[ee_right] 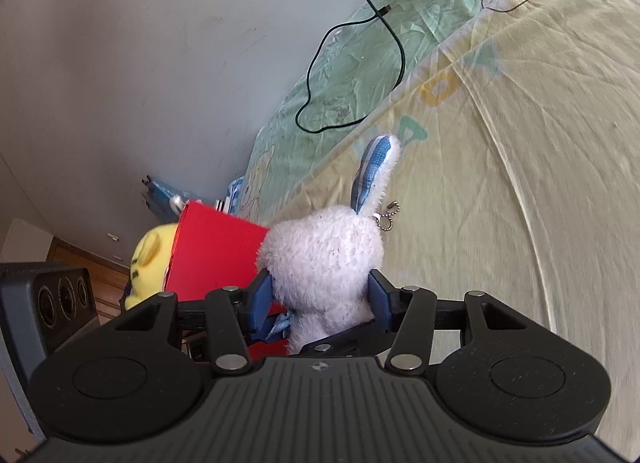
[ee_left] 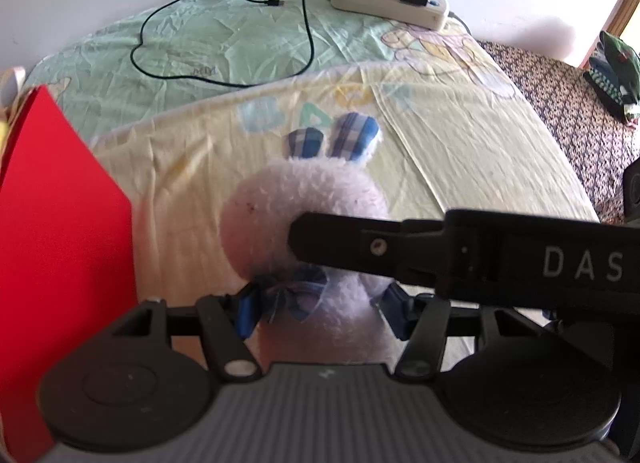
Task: Organize objects
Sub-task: 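Lift the pink bunny with the right gripper over the box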
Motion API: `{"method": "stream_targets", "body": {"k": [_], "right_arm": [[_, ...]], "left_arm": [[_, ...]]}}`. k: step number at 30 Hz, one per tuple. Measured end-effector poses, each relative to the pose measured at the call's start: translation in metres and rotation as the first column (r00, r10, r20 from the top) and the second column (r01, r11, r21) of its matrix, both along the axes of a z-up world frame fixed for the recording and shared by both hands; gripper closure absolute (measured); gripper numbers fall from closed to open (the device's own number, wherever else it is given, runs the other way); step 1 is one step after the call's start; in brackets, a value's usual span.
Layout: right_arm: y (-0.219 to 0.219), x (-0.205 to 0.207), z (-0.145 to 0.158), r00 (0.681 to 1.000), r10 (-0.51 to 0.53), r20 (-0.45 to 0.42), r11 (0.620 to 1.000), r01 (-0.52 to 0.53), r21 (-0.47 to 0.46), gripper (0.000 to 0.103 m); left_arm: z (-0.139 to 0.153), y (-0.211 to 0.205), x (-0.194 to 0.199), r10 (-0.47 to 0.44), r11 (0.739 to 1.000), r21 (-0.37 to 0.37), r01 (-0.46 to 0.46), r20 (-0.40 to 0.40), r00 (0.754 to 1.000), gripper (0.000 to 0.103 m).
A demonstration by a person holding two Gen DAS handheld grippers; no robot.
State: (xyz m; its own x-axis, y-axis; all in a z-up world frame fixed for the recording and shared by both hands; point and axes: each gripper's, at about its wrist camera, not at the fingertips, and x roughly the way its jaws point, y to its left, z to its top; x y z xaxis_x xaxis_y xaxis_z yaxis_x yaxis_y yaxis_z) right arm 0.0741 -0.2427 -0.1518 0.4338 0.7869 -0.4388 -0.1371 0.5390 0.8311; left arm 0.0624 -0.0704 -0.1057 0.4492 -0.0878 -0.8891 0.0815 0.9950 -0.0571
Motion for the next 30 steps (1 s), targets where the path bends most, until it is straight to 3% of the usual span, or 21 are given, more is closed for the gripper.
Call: {"method": "stream_targets", "body": {"k": [16, 30], "right_arm": [[0.006, -0.056, 0.011, 0.998, 0.066, -0.009, 0.998, -0.066, -0.011, 0.049], [0.042, -0.102, 0.037, 0.971, 0.234, 0.05, 0.972, -0.232, -0.034, 0.049]], "left_arm": [[0.011, -0.01, -0.067, 0.022, 0.999, 0.025, -0.021, -0.034, 0.999, 0.044], [0.033, 0.006, -0.136, 0.091, 0.994, 0.068, -0.09, -0.011, 0.996, 0.044]]}}
